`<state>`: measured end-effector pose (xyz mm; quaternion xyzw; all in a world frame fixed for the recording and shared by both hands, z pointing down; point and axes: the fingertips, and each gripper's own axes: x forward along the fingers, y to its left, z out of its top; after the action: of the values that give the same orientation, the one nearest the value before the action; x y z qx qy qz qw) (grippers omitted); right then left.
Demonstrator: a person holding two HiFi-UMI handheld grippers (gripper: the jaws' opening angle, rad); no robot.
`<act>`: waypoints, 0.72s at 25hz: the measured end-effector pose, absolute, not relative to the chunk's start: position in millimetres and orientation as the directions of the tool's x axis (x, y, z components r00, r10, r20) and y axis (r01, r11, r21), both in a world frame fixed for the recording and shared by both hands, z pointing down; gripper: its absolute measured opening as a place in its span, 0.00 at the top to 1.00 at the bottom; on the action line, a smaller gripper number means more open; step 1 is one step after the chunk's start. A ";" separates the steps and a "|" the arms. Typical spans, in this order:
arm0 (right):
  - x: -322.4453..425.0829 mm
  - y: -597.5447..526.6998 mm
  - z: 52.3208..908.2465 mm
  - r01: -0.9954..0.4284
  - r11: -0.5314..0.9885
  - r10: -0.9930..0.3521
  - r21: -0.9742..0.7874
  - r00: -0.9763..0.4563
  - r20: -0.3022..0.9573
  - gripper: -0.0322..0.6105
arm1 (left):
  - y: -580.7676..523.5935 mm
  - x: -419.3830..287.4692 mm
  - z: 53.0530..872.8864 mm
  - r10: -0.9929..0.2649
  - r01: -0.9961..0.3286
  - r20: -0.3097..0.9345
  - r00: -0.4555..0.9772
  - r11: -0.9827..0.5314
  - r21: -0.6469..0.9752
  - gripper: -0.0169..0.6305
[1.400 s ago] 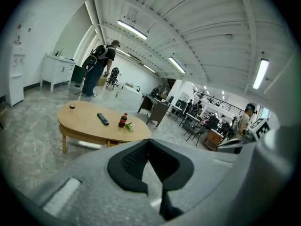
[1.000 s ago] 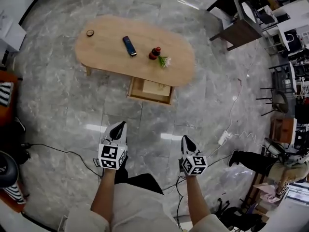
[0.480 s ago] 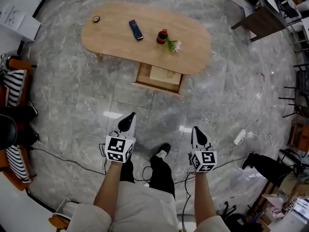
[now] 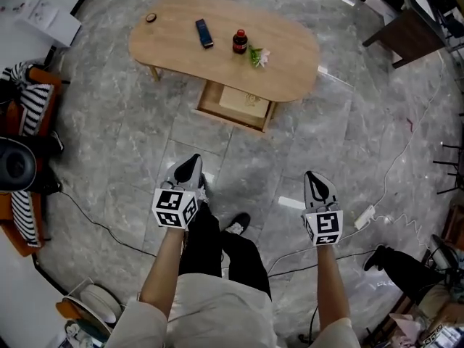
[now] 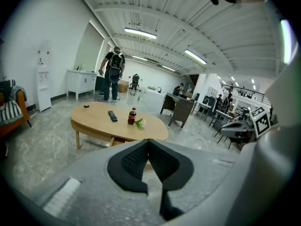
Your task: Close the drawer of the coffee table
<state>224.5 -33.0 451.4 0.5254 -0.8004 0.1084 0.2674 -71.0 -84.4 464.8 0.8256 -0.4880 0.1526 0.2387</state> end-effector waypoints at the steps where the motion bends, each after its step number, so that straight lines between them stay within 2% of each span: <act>1: 226.6 -33.6 455.9 -0.905 0.415 -0.785 0.095 -0.303 0.540 0.93 | -83.0 -68.2 463.0 -0.736 -0.882 0.487 0.471 -0.410 0.233 0.96; 5: 222.8 -51.4 478.5 -0.927 0.374 -0.804 0.025 -0.310 0.508 0.93 | -90.6 -69.8 470.5 -0.755 -0.897 0.488 0.438 -0.401 0.185 0.96; 9: 225.0 -69.5 519.1 -0.937 0.349 -0.809 -0.016 -0.310 0.499 0.93 | -105.4 -68.4 512.3 -0.752 -0.895 0.491 0.440 -0.409 0.176 0.96; 13: 220.9 -86.7 584.8 -0.940 0.333 -0.816 -0.079 -0.329 0.476 0.93 | -128.8 -72.1 582.3 -0.749 -0.897 0.501 0.432 -0.414 0.155 0.96; 18: 216.4 -108.0 680.0 -0.940 0.339 -0.831 -0.033 -0.316 0.458 0.92 | -149.2 -71.1 681.6 -0.751 -0.897 0.502 0.428 -0.422 0.133 0.96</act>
<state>216.4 -108.0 680.0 0.5553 -0.7974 0.1485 0.1836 -71.1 -149.2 681.6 0.8223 -0.5010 0.1866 0.1948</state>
